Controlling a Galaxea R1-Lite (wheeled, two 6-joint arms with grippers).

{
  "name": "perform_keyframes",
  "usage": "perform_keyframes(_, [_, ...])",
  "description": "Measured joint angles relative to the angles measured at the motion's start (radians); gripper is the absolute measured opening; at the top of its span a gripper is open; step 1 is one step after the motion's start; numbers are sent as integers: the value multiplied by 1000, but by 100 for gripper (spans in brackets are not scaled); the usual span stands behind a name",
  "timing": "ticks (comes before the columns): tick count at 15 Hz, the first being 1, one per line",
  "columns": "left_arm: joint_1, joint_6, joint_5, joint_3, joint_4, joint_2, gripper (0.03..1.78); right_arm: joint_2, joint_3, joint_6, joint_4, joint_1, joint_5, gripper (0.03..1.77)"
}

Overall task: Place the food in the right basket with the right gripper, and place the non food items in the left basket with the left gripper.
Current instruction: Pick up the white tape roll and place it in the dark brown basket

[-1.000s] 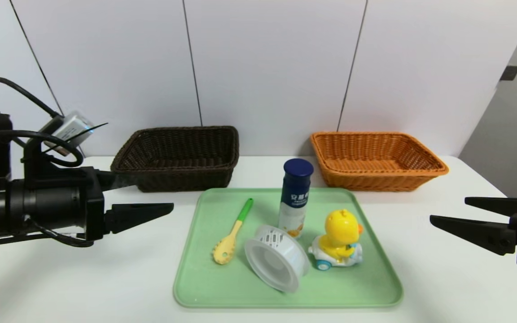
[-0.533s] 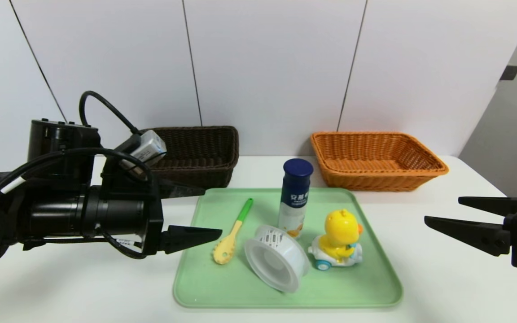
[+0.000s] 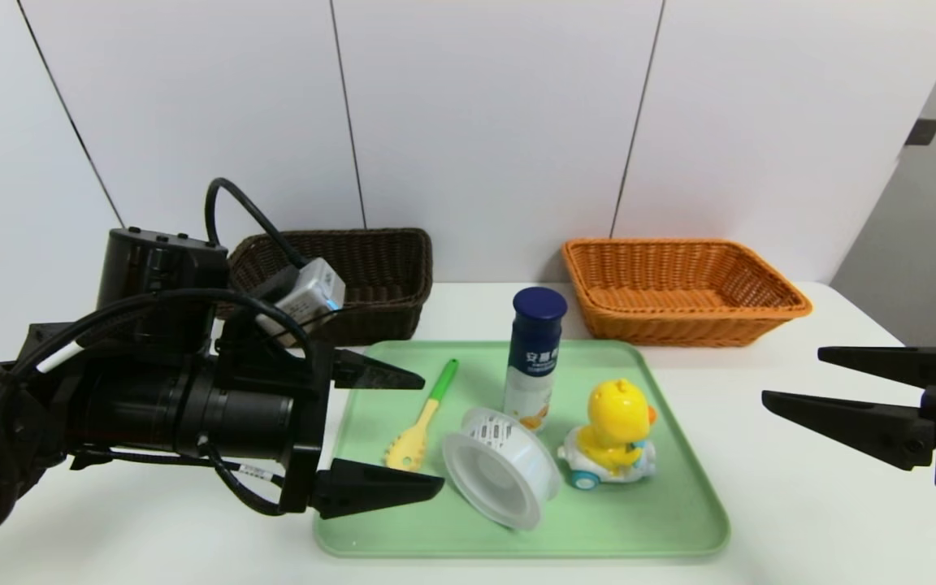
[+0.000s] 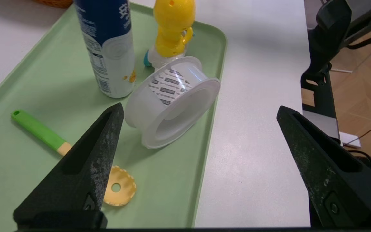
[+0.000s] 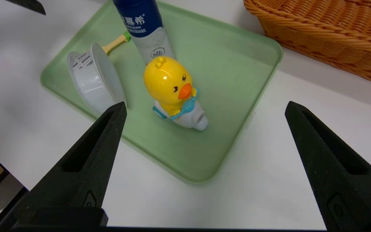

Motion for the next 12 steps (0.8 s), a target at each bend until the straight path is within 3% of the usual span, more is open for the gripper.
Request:
perform_keyframes(7, [-13,185,-2,-29,-6,133,169,-29,7,3,20,2,1,170])
perform_keyframes(12, [-10,210,-6,-102,-9,228,169,-41,14,3,21,1,0,170])
